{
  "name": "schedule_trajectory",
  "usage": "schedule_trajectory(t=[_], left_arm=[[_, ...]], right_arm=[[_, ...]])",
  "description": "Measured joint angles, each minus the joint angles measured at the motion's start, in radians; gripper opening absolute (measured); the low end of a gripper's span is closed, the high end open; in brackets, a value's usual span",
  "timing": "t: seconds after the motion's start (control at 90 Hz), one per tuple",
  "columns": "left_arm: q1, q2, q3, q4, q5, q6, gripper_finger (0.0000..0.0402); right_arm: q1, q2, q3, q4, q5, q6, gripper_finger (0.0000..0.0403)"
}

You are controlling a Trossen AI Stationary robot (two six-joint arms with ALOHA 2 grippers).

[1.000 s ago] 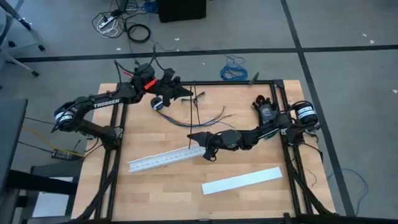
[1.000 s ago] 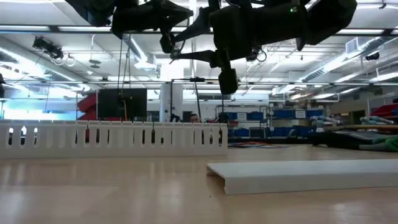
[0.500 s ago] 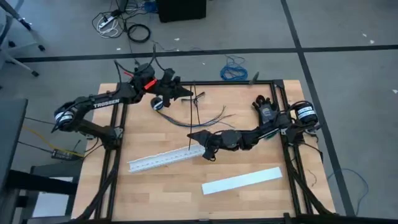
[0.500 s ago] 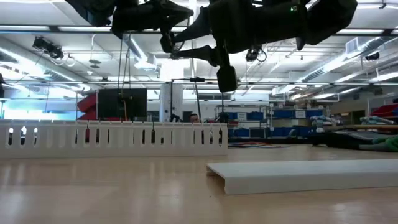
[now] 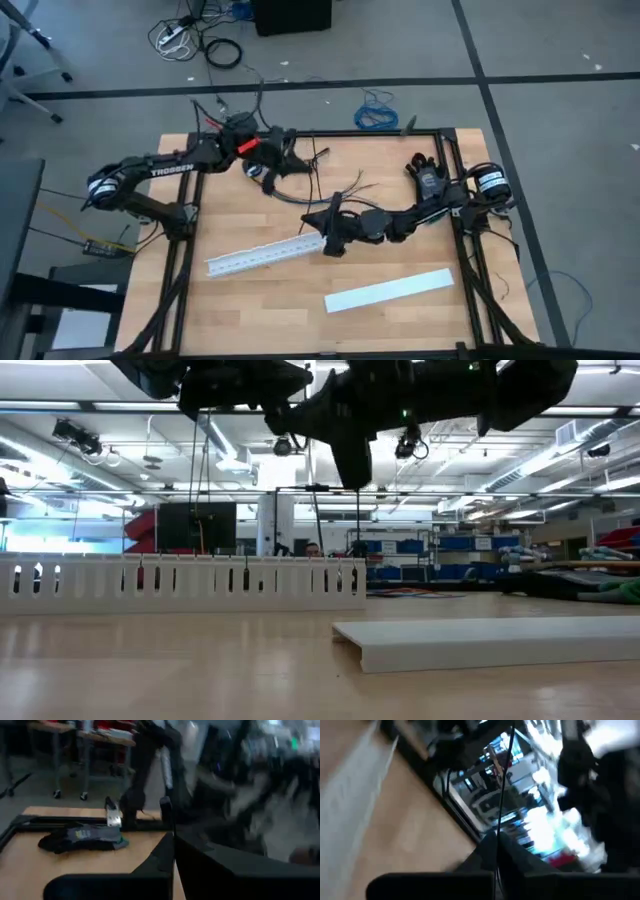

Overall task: Ziptie cables
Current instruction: Insert the black zip tie into the locking head

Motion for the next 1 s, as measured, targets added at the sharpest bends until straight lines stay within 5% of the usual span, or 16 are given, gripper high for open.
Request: schedule_trajectory(t=[0.156,0.3,0.667,0.822,1.0], left_arm=[[-0.154,0.000,-0.001,-0.133,-0.216,0.281,0.0000],[-0.317,0.000,-0.001,-0.201,-0.526,0.491,0.0000],[-0.664,0.013,-0.001,-0.181,-1.105,0.744,0.0000],[-0.753,0.053,-0.004,-0.059,-1.262,0.818,0.0000],[-0.788,0.130,-0.102,0.268,-1.400,1.022,0.0000]], right_arm=[[0.042,0.000,0.000,0.008,-0.002,0.308,0.0001],[0.097,0.000,0.000,-0.004,0.007,0.511,0.0000],[0.213,0.000,-0.032,-0.047,0.091,0.815,0.0000],[0.216,0.000,-0.090,0.079,0.054,0.864,0.0000],[0.215,0.000,-0.172,0.269,0.020,0.859,0.0000]])
